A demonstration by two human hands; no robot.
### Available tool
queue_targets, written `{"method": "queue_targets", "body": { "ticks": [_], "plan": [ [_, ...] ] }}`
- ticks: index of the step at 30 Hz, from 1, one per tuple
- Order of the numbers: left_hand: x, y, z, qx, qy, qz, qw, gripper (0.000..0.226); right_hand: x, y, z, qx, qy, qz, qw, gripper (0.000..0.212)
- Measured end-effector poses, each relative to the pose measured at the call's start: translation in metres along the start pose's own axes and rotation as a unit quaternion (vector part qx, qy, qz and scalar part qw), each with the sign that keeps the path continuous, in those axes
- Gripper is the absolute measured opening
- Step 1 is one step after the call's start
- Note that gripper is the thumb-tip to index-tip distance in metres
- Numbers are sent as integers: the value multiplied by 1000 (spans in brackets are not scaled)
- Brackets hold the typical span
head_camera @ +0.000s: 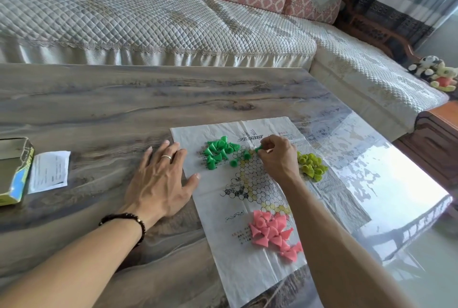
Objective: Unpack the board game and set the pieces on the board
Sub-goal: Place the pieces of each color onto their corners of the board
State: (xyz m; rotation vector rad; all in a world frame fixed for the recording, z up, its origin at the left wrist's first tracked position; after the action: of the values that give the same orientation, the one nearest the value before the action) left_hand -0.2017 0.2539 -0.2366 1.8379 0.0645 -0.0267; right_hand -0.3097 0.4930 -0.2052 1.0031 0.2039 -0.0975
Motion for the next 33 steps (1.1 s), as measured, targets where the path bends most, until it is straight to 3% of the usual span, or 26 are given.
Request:
{"method": "queue_targets", "body": {
  "ticks": [4, 7, 12, 14, 18, 22, 25, 29, 33],
  "plan": [
    [0, 1, 0, 2, 3, -3, 1000, 78, 6, 2, 2, -20, -32, -25, 999, 31],
    [1, 2, -1, 5, 3, -2, 1000, 78, 15, 4, 9, -25, -29, -61, 997, 6],
    [1, 2, -1, 11, -4, -8, 1000, 71, 23, -9, 31, 17, 27, -18, 999, 14],
    [1, 1, 0, 15, -4, -11, 1000, 70, 23, -15, 34, 42, 30, -16, 999, 7],
    [1, 1, 0, 11, -3, -10, 1000, 76, 26, -17, 32, 39, 26, 2, 999, 17],
    [0, 2, 0, 15, -3, -10, 1000, 79, 27, 1, 24, -40, -36, -4, 999, 25],
    [1, 2, 0, 14, -3, -11, 1000, 79, 26, 21, 10, -122, -103, -46, 986, 14],
    [1, 2, 0, 12, -4, -13, 1000, 79, 24, 32, 3, -101, -96, -58, 989, 7],
    [0, 1, -1, 11, -1, -13, 1000, 80, 24, 23, 4, -58, -66, -18, 996, 11]
  ]
}}
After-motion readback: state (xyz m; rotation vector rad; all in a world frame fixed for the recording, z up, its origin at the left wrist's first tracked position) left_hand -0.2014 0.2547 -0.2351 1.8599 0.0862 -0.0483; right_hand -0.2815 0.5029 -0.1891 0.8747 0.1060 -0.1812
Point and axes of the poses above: each hand's wrist, its own x-axis away from the middle knuckle, its own y-axis out of the back of the hand, z = x × y, the point moved 2 cm from there along -x, towards the middle knuckle, and after that the axes turned 1 degree about y, right-handed, at the moved point
